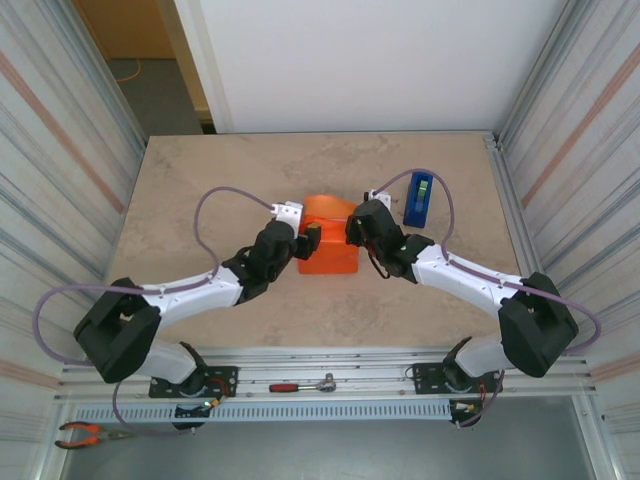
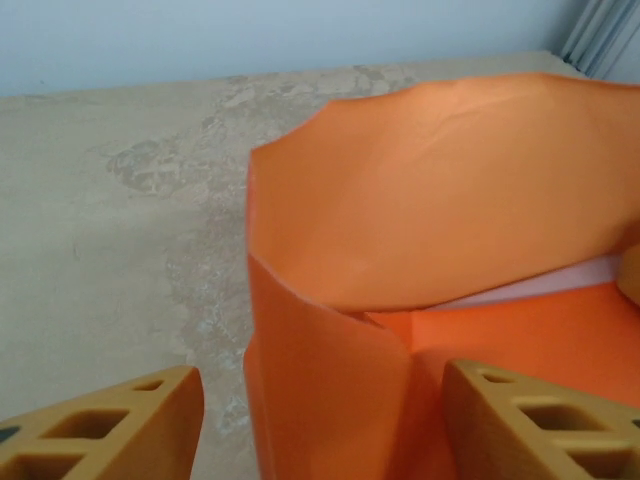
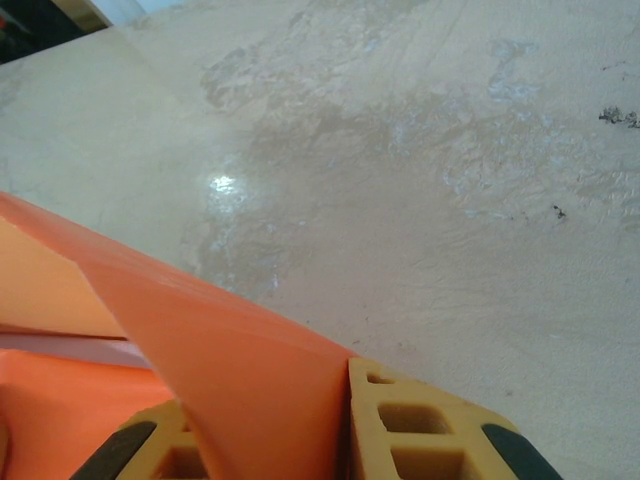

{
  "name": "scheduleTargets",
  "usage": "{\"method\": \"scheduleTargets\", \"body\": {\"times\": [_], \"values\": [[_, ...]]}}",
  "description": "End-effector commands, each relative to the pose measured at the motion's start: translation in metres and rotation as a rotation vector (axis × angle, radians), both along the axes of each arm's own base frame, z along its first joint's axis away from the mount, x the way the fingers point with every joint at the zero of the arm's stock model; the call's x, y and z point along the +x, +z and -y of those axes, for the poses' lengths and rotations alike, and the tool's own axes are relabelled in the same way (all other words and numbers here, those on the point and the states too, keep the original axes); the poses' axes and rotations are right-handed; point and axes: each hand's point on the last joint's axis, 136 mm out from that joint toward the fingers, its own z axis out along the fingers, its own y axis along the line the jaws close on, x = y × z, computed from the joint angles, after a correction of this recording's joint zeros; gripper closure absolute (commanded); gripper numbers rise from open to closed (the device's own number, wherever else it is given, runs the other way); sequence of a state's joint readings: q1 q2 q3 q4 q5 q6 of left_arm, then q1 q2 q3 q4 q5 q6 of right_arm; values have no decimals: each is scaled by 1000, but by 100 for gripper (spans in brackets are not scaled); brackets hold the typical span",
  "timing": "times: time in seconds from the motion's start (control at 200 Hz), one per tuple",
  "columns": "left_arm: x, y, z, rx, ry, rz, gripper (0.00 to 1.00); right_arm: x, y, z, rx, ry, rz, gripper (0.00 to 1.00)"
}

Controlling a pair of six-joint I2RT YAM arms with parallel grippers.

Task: Wrap the gift box in paper
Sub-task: Fold the wrapping paper for the gift box.

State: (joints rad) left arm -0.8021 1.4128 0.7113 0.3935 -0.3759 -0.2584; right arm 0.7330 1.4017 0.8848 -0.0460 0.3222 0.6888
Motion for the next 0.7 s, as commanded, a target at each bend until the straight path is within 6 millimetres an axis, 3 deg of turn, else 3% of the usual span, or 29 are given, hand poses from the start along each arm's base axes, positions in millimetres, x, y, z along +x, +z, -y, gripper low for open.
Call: {"method": "scheduleTargets", "body": {"times": [0.0,0.1,0.235,0.421,0.546,0.691], "values": [[9,21,4,-39,30,69,41,-25,-44,5,-125,66,-145,81],[13,17,5,-36,34,68,51,-23,-42,1,-120,71,-142,80],[20,19,10,-50,21,73,74,-15,-32,-6,-106,86,-134,80],[27,32,18,-62,-3,92,100,-2,-5,-15,-66,98,-102,84],[25,44,19,-74,-19,109,100,2,13,-18,-36,101,-74,89],[21,47,13,-77,-10,118,100,-2,15,-19,-7,99,-78,88]]}}
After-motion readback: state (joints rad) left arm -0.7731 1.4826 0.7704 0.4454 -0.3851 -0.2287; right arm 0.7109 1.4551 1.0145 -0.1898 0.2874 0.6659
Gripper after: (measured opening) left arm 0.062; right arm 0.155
